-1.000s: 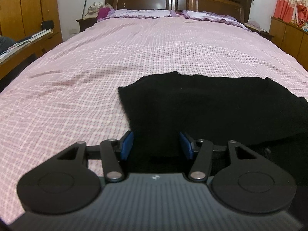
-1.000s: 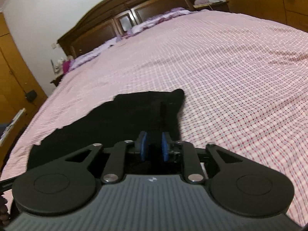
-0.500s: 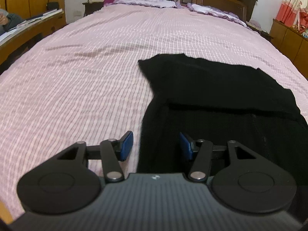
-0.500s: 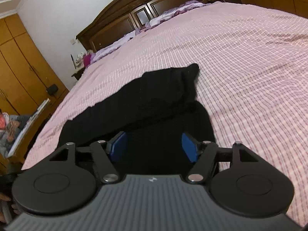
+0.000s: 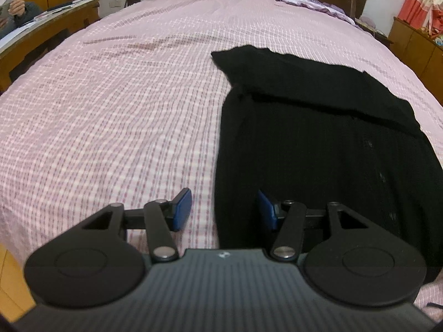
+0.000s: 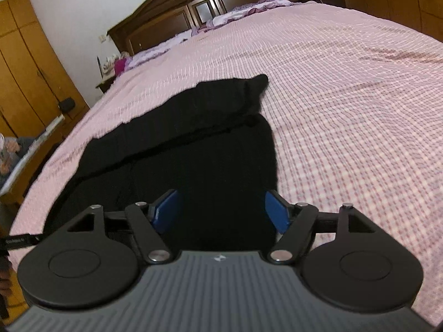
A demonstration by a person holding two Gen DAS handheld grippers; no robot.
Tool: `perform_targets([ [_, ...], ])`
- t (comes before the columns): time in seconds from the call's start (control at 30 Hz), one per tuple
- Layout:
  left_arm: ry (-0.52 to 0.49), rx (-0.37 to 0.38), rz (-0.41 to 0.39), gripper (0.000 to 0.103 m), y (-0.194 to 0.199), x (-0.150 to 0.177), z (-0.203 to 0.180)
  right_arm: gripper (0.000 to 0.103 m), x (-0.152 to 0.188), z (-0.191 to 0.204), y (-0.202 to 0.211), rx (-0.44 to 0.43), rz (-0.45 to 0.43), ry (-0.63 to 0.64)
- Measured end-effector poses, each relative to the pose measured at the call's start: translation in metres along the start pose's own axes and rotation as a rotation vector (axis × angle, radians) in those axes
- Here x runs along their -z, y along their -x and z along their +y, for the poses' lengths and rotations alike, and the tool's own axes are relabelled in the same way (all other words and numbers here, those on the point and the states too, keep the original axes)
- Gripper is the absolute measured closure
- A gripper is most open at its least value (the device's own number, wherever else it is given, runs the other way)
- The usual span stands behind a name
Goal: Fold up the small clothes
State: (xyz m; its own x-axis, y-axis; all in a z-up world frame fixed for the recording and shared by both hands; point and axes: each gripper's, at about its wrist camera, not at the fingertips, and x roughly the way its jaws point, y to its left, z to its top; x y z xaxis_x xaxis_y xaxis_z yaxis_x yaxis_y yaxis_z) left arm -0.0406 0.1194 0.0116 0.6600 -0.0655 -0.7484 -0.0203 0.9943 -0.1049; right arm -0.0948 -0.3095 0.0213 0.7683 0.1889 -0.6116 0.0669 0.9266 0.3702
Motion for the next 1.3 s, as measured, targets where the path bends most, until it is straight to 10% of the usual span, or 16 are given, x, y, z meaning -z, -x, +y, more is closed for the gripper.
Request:
perform_targets([
  [0.4, 0.034, 0.068, 0.065, 0.048, 0.009, 0.021, 0.005, 0.026, 0.028, -0.004, 0.012, -0.010, 0.111, 0.015],
  [0.63, 0.138, 0.264, 0.139, 0.048, -0.005, 0.031, 0.002, 0.026, 0.044, -0.003, 0.004, -0.102, 0.205, -0.012],
  [1.0, 0.130, 0.304, 0.113, 0.052, -0.013, 0.033, -0.004, 0.028, 0.057, 0.005, -0.003, -0.154, 0.176, 0.020],
  [1.3, 0.158, 0.321, 0.076, 0.090, -0.007, 0.032, -0.003, 0.091, 0.062, -0.015, 0.008, -0.147, 0.103, -0.060],
])
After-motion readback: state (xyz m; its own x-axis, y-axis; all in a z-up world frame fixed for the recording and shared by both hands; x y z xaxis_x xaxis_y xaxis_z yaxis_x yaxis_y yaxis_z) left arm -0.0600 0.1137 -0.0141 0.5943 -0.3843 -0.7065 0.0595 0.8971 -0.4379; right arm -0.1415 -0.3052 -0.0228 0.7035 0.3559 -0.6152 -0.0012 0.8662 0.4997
